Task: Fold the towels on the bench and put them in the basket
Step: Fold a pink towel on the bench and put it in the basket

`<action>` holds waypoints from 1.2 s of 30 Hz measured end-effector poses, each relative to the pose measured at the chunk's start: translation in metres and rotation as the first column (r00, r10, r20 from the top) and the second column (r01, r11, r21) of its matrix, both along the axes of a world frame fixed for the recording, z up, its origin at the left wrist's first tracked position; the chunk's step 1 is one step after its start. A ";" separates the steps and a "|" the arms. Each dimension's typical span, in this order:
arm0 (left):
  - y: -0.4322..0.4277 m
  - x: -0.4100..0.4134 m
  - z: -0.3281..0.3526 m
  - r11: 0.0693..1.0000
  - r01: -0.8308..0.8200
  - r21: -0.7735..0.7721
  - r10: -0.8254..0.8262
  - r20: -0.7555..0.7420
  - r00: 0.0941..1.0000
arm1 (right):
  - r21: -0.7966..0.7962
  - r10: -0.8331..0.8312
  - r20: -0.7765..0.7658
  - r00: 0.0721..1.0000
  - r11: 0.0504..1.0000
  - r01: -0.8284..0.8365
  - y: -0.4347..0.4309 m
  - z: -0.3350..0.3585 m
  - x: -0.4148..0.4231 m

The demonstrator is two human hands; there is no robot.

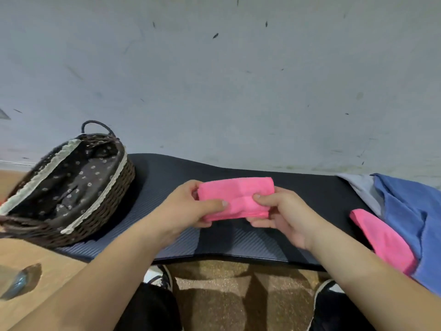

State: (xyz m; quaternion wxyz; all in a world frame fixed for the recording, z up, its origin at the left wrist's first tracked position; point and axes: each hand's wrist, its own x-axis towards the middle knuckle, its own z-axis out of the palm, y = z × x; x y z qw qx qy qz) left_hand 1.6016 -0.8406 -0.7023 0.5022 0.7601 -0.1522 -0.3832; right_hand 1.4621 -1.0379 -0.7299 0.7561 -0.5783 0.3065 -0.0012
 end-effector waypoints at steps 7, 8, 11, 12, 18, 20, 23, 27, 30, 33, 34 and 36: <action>0.076 0.046 0.034 0.961 -0.239 -0.143 0.242 0.006 0.970 | -0.051 0.105 -0.074 0.992 0.993 -0.109 0.072 0.023 0.041; 0.087 0.055 0.039 0.949 -0.277 -0.152 0.285 0.033 0.958 | -0.091 0.106 -0.088 0.990 0.989 -0.114 0.081 0.027 0.053; 0.123 0.091 0.052 0.889 -0.419 -0.186 0.447 0.147 0.882 | -0.195 0.095 -0.096 0.991 0.974 -0.112 0.109 0.047 0.097; 0.135 0.105 0.055 0.859 -0.468 -0.207 0.505 0.201 0.839 | -0.209 0.105 -0.087 0.991 0.970 -0.121 0.118 0.055 0.112; 0.193 0.186 0.060 0.780 -0.608 -0.149 0.589 0.502 0.632 | -0.286 0.236 -0.035 0.971 0.929 -0.236 0.177 0.094 0.196; 0.199 0.204 0.047 0.802 -0.585 -0.120 0.551 0.526 0.648 | -0.305 0.257 -0.037 0.966 0.917 -0.256 0.190 0.095 0.216; 0.196 0.228 0.024 0.833 -0.548 -0.068 0.494 0.537 0.684 | -0.326 0.270 -0.050 0.961 0.905 -0.272 0.199 0.087 0.237; 0.186 0.263 -0.006 0.846 -0.528 -0.078 0.504 0.442 0.742 | -0.365 0.250 -0.072 0.966 0.894 -0.258 0.194 0.072 0.252; 0.175 0.283 -0.025 0.853 -0.521 0.011 0.436 0.533 0.725 | -0.370 0.234 -0.082 0.969 0.896 -0.248 0.185 0.062 0.257; 0.164 0.292 -0.034 0.814 -0.502 0.294 0.189 0.682 0.706 | -0.373 0.216 -0.091 0.972 0.898 -0.235 0.178 0.054 0.261; 0.161 0.293 -0.034 0.770 -0.504 0.391 0.091 0.715 0.693 | -0.373 0.214 -0.097 0.972 0.898 -0.235 0.176 0.051 0.261; 0.158 0.293 -0.034 0.677 -0.533 0.507 -0.104 0.784 0.613 | -0.367 0.214 -0.108 0.971 0.899 -0.239 0.174 0.046 0.262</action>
